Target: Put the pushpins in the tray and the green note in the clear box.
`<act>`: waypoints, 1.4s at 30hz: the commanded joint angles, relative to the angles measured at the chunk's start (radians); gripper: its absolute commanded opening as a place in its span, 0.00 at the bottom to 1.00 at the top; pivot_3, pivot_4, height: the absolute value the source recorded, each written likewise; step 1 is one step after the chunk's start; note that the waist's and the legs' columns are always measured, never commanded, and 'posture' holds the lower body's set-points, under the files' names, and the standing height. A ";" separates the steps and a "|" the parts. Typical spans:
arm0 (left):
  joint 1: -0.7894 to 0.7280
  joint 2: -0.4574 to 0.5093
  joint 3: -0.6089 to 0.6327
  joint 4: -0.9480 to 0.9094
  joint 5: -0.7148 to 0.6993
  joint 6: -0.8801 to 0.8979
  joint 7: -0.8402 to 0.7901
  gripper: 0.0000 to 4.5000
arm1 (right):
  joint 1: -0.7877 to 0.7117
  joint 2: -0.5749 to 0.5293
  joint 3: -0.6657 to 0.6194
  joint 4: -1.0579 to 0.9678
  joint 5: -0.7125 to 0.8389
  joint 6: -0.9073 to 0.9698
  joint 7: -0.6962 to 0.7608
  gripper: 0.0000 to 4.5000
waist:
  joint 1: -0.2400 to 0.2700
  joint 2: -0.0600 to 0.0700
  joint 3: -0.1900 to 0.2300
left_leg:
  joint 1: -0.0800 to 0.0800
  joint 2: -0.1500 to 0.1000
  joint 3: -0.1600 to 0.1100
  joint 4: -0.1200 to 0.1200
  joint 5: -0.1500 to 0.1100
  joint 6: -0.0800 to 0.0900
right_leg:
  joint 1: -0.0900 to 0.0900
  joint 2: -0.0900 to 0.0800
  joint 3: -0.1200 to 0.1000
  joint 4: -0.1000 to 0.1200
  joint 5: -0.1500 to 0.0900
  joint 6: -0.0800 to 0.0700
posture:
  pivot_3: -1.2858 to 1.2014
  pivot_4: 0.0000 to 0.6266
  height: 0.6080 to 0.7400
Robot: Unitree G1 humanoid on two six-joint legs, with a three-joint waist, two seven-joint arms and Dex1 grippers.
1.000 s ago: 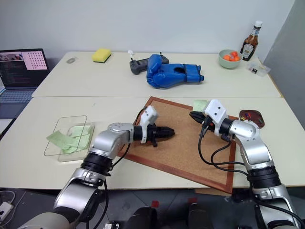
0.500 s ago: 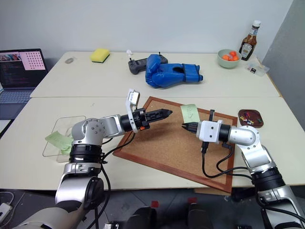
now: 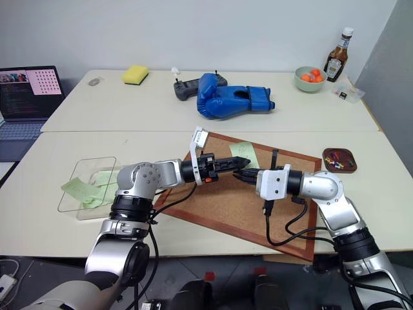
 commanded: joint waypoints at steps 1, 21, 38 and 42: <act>-0.013 0.002 0.014 -0.016 -0.020 -0.013 -0.004 0.53 | -0.006 0.006 -0.009 -0.055 0.020 0.009 -0.011 0.00 | 0.000 0.000 0.000 | 0.000 0.000 0.000 0.000 0.000 0.000 | 0.000 0.000 0.000 0.000 0.000 0.000 | 0.52 0.24 1.00; 0.036 0.027 -0.025 -0.015 0.015 -0.074 -0.028 0.02 | -0.001 0.027 -0.061 -0.200 0.158 0.248 -0.038 0.00 | 0.001 0.000 0.000 | 0.000 0.000 0.000 0.000 0.000 0.000 | 0.000 0.000 0.000 0.000 0.000 0.000 | 0.52 0.24 1.00; 0.025 -0.018 -0.222 -0.170 0.248 -0.456 -0.019 0.02 | 0.017 0.052 -0.407 -0.062 0.222 0.827 -0.491 0.00 | 0.007 0.000 0.000 | -0.001 -0.001 0.000 0.000 0.000 0.000 | 0.000 -0.001 0.000 0.000 0.000 0.000 | 0.52 0.24 1.00; 0.013 -0.032 -0.360 -0.157 0.463 -0.747 0.047 0.02 | -0.066 0.042 -0.515 0.164 0.229 0.909 -0.617 0.00 | 0.008 0.000 0.000 | -0.001 -0.001 0.003 -0.001 0.000 0.000 | -0.001 -0.001 0.002 0.000 0.000 0.000 | 0.52 0.24 1.00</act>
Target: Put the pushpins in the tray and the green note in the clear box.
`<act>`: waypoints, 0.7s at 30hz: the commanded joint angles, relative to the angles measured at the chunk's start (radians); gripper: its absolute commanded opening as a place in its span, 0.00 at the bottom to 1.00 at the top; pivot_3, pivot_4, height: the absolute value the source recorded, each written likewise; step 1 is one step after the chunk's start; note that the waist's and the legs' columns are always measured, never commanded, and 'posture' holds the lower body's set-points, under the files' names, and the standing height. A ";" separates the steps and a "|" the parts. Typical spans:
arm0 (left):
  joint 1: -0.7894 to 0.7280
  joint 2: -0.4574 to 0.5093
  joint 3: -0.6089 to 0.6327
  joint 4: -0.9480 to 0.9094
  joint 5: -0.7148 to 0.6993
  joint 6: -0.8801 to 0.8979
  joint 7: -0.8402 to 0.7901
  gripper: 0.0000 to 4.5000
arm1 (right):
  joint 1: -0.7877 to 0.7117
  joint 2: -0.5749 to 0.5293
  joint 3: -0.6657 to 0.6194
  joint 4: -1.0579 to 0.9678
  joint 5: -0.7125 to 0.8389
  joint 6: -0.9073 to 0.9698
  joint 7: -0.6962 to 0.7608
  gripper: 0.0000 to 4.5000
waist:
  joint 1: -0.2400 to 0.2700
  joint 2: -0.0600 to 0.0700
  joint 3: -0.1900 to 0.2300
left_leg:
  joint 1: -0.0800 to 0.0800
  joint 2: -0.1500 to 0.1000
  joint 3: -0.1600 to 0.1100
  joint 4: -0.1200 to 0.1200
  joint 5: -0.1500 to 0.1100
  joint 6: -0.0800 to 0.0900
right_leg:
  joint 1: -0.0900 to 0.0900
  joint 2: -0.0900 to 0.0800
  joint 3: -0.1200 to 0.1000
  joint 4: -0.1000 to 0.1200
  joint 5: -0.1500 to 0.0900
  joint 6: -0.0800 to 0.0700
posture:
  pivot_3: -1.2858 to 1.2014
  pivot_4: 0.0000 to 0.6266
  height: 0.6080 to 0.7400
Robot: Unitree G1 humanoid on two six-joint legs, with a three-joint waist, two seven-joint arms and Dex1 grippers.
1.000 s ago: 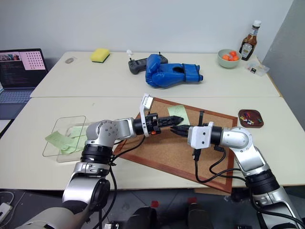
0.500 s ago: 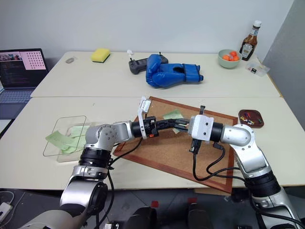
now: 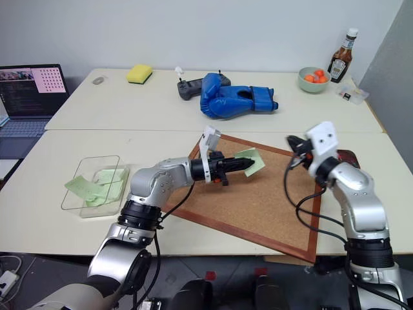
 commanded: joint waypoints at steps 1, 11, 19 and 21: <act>-0.029 -0.020 -0.125 0.025 0.205 -0.280 0.072 0.02 | -0.093 -0.025 -0.092 0.193 -0.012 0.002 -0.099 0.00 | -0.001 0.000 0.000 | 0.000 0.000 0.001 0.000 0.000 0.000 | 0.000 0.000 0.000 0.000 0.000 0.000 | 0.52 0.24 1.00; -0.028 -0.094 -0.176 0.164 0.325 -0.461 0.118 0.02 | -0.299 -0.055 -0.148 0.658 -0.016 -0.100 -0.158 0.00 | -0.013 0.000 0.000 | 0.000 0.001 0.012 -0.001 -0.002 0.005 | -0.002 0.001 0.004 0.001 0.000 0.000 | 0.52 0.24 1.00; 0.003 -0.078 -0.163 0.132 0.324 -0.449 0.102 0.00 | -0.304 -0.062 -0.143 0.676 -0.024 -0.112 -0.156 0.29 | -0.010 0.000 0.000 | -0.003 0.001 0.011 0.000 -0.002 0.005 | -0.004 0.001 0.003 0.001 0.000 0.000 | 0.52 0.24 1.00; 0.011 -0.070 -0.163 0.125 0.324 -0.447 0.094 0.00 | -0.298 -0.062 -0.143 0.669 -0.024 -0.111 -0.157 0.38 | -0.010 0.000 0.000 | -0.003 0.001 0.011 0.000 -0.002 0.005 | -0.004 0.001 0.003 0.001 0.000 0.000 | 0.52 0.24 1.00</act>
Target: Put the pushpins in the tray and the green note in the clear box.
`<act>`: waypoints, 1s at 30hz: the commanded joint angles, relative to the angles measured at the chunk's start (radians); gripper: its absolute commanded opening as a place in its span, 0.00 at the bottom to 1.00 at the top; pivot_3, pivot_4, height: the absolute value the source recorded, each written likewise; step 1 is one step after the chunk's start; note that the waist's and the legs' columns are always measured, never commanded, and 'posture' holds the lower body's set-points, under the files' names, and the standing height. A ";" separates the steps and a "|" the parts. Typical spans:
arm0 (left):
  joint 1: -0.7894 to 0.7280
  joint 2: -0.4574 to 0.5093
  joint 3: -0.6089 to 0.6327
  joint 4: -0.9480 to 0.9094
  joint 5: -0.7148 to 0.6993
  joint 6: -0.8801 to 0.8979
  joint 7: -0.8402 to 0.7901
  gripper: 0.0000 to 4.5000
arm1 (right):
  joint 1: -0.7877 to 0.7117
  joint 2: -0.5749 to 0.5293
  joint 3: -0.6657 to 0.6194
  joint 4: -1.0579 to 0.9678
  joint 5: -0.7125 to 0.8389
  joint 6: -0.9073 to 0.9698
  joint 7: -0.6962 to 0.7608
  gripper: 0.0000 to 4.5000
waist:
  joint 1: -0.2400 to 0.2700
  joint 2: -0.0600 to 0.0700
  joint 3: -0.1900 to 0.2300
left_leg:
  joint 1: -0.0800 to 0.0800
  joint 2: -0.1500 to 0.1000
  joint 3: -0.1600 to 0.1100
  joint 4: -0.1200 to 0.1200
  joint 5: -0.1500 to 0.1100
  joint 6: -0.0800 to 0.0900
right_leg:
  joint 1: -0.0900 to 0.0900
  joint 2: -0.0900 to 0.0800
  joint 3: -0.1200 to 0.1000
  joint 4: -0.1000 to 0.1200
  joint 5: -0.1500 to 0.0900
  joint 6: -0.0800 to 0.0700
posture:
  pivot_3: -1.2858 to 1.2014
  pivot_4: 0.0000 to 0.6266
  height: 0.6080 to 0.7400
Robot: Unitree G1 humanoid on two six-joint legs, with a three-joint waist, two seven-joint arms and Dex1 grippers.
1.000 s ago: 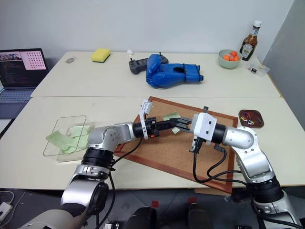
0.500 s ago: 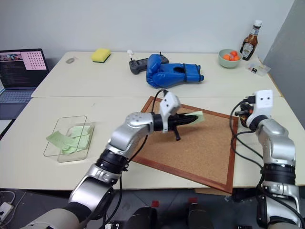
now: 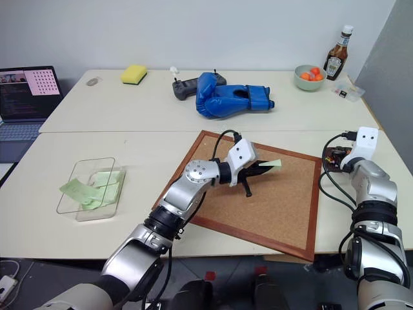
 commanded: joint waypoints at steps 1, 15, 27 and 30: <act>0.005 0.012 0.010 -0.055 0.002 -0.012 -0.014 0.00 | -0.009 -0.030 -0.016 -0.030 0.004 -0.022 -0.005 0.43 | 0.000 0.000 0.000 | 0.000 0.000 0.000 0.000 0.000 0.000 | 0.000 0.000 0.000 0.000 0.000 0.000 | 0.52 0.24 1.00; -0.029 0.012 0.017 -0.010 0.000 -0.025 -0.037 0.00 | 0.028 -0.034 -0.010 -0.106 0.001 -0.011 -0.023 1.00 | 0.001 0.000 0.000 | -0.001 0.000 -0.001 0.000 0.000 0.000 | -0.001 0.000 -0.001 0.000 0.000 0.000 | 0.52 0.24 1.00; -0.022 0.019 0.017 -0.025 -0.002 -0.012 -0.055 0.00 | 0.045 -0.045 0.045 -0.059 -0.081 -0.102 -0.036 1.00 | -0.001 0.000 0.000 | -0.001 0.000 0.000 0.001 0.000 0.000 | -0.001 0.000 -0.001 0.001 0.000 0.000 | 0.52 0.24 1.00; -0.023 0.020 0.018 -0.027 -0.002 -0.009 -0.053 0.00 | 0.036 -0.044 0.040 -0.046 -0.084 -0.110 -0.035 1.00 | 0.000 0.000 0.000 | -0.001 0.000 0.000 0.001 0.000 0.000 | -0.001 0.000 0.000 0.001 0.000 0.000 | 0.52 0.24 1.00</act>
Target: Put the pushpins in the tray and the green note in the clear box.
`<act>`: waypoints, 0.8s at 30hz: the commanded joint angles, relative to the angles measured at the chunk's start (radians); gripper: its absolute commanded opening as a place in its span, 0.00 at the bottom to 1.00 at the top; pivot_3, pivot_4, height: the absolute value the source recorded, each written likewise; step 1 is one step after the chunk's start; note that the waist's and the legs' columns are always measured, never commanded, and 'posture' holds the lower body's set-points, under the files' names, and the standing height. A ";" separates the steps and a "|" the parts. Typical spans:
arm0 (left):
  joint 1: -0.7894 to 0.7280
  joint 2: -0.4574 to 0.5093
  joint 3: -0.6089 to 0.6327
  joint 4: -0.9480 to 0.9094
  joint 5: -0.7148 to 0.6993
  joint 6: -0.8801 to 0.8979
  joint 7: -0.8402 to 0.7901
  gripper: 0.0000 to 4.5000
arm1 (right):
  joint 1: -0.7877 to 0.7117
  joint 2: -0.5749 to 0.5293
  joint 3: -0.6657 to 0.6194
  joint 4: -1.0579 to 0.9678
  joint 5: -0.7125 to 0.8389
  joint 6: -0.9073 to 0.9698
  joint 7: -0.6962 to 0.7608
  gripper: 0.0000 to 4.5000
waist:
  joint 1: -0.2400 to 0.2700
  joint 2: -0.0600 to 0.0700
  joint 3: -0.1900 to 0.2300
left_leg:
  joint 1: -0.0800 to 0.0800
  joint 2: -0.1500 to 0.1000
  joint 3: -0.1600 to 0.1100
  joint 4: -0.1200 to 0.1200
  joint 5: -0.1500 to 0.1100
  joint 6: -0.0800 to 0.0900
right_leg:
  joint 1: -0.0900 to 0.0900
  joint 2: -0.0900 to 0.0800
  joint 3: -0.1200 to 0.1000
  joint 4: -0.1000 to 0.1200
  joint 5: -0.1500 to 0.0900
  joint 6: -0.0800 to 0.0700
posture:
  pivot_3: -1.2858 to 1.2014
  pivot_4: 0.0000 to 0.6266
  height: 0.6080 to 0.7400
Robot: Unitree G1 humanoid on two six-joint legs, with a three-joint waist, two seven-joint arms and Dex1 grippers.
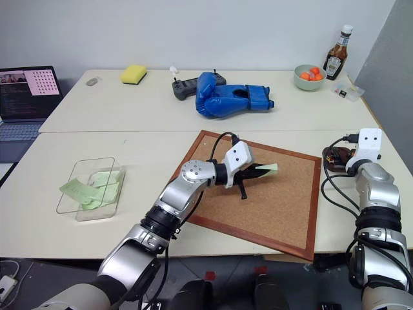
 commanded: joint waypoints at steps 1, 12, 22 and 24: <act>-0.017 -0.003 0.017 -0.035 -0.002 -0.007 -0.001 0.00 | -0.028 -0.020 -0.006 0.004 -0.002 -0.032 -0.002 1.00 | 0.000 0.000 0.000 | 0.000 0.000 0.000 0.000 0.000 0.000 | 0.000 0.000 0.000 0.000 0.000 0.000 | 0.52 0.24 1.00; -0.030 0.028 0.122 -0.111 -0.069 0.127 0.037 0.00 | 0.145 -0.002 0.002 -0.473 0.171 0.103 0.189 1.00 | 0.002 0.000 0.000 | -0.001 0.000 -0.002 0.000 0.000 0.000 | 0.000 0.000 -0.001 0.000 0.000 0.000 | 0.52 0.24 1.00; 0.163 0.246 0.484 -0.539 -0.150 0.534 0.293 0.00 | 0.355 0.004 0.231 -1.122 0.469 0.222 0.532 1.00 | -0.018 0.001 -0.001 | -0.002 0.001 -0.013 0.001 0.000 0.000 | 0.000 0.002 -0.004 0.000 0.000 0.000 | 0.52 0.24 1.00; 0.263 0.277 0.580 -0.651 -0.124 0.596 0.375 0.00 | 0.315 0.027 0.263 -1.143 0.505 0.245 0.541 1.00 | -0.014 0.001 0.000 | -0.001 0.001 -0.014 0.001 0.000 0.000 | 0.000 0.002 -0.004 0.000 0.000 0.000 | 0.52 0.24 1.00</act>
